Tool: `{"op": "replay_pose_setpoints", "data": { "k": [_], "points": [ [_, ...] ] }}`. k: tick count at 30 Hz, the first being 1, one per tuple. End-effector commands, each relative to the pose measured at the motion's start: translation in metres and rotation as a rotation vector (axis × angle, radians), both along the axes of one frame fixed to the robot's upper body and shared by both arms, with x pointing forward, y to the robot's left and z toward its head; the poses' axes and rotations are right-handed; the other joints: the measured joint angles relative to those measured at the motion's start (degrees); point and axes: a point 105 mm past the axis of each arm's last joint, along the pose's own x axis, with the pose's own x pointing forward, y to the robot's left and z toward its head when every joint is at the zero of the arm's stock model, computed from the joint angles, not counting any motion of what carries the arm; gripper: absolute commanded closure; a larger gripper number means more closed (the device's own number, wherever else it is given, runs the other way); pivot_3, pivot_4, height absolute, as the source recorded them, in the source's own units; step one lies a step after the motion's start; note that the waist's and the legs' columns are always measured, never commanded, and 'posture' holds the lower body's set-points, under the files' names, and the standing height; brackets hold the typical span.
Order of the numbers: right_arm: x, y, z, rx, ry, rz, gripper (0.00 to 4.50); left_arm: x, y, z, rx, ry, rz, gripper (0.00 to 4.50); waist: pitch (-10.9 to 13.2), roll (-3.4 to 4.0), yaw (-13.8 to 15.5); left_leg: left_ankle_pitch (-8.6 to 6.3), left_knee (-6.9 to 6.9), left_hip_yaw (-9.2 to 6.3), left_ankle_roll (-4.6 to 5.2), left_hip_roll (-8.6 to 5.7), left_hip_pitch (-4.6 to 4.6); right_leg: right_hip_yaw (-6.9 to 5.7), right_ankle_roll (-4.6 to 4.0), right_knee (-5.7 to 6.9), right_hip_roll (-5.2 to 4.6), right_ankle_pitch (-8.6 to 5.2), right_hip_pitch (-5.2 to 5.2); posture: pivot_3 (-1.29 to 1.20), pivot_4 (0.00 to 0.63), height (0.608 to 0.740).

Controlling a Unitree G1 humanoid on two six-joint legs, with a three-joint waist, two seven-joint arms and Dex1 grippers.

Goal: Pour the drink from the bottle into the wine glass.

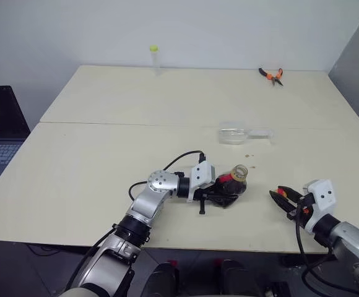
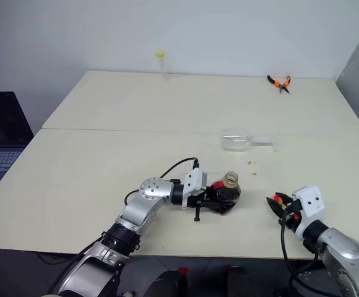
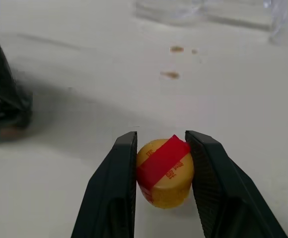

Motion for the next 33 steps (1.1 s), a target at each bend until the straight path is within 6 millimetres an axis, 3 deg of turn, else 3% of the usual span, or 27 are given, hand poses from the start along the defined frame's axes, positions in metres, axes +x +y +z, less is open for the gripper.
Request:
{"op": "replay_pose_setpoints", "data": {
  "k": [1,5,14,15,19,21,24,27,29,33],
  "points": [
    [0.004,-0.004,0.003,-0.027,-0.065,0.010,3.28,-0.003,-0.007,0.019,-0.057,-0.053,-0.034,3.85,0.0,0.02,0.0,0.00,0.00,0.02,0.00,-0.01,0.00,0.02,0.00,0.00,-0.01,0.00,-0.01,0.00,0.150,0.740],
    [0.004,-0.006,-0.005,-0.027,-0.063,0.030,3.28,-0.003,-0.007,0.019,-0.059,-0.052,-0.031,3.85,0.0,0.02,0.0,0.00,-0.01,0.01,0.00,0.00,0.00,0.01,0.00,0.00,-0.01,0.00,-0.01,0.00,0.150,0.740],
    [-0.005,0.005,-0.026,-0.039,0.018,0.153,0.21,-0.001,-0.004,0.018,-0.058,-0.056,-0.009,3.85,0.0,0.03,-0.1,0.00,-0.01,0.00,0.00,0.01,0.04,0.01,0.00,0.01,0.00,0.00,0.01,0.00,0.150,0.740],
    [-0.004,0.005,-0.026,-0.038,0.017,0.149,0.03,0.000,-0.004,0.018,-0.059,-0.058,-0.002,3.85,0.0,0.03,-0.1,0.00,-0.01,0.00,0.00,0.02,0.06,0.01,0.00,0.01,0.01,0.00,0.03,0.00,0.150,0.740],
    [0.003,-0.007,-0.020,-0.061,-0.021,0.097,0.00,0.004,-0.003,0.020,-0.077,-0.066,0.033,3.85,0.0,0.02,-0.1,0.00,0.00,0.00,0.00,0.02,0.08,0.02,-0.01,0.03,0.01,0.00,0.06,0.00,0.150,0.740],
    [0.006,-0.010,-0.004,-0.063,-0.079,0.084,0.00,0.007,-0.001,0.022,-0.093,-0.068,0.066,3.85,0.0,0.03,-0.1,0.00,0.00,0.00,0.00,0.01,0.08,0.02,-0.01,0.03,0.01,0.00,0.05,0.00,0.150,0.740],
    [0.007,0.003,0.027,-0.065,-0.171,0.141,0.00,0.013,0.007,0.027,-0.123,-0.071,0.131,3.85,0.0,0.09,-0.1,0.00,0.00,0.01,0.00,0.00,0.06,0.04,-0.01,0.03,-0.02,0.00,0.02,0.00,0.150,0.740],
    [0.006,0.028,0.048,-0.069,-0.210,0.242,0.00,0.023,0.016,0.032,-0.166,-0.067,0.231,3.85,0.0,0.09,-0.2,0.00,-0.01,-0.02,0.00,0.03,0.07,0.04,-0.01,0.04,0.00,0.00,0.01,0.00,0.150,0.740],
    [0.005,0.059,0.063,-0.086,-0.244,0.379,0.00,0.038,0.030,0.038,-0.214,-0.062,0.371,3.85,0.0,0.09,-0.3,0.00,-0.01,-0.05,-0.01,0.03,0.06,0.01,-0.01,0.03,-0.01,0.00,0.01,0.00,0.150,0.740],
    [0.007,0.096,0.076,-0.096,-0.273,0.506,0.00,0.062,0.056,0.044,-0.263,-0.110,0.593,3.86,0.0,0.08,-0.1,0.01,-0.01,-0.14,-0.02,0.03,0.04,-0.06,-0.01,0.01,-0.01,0.00,0.01,0.00,0.150,0.740]
  ]
}}
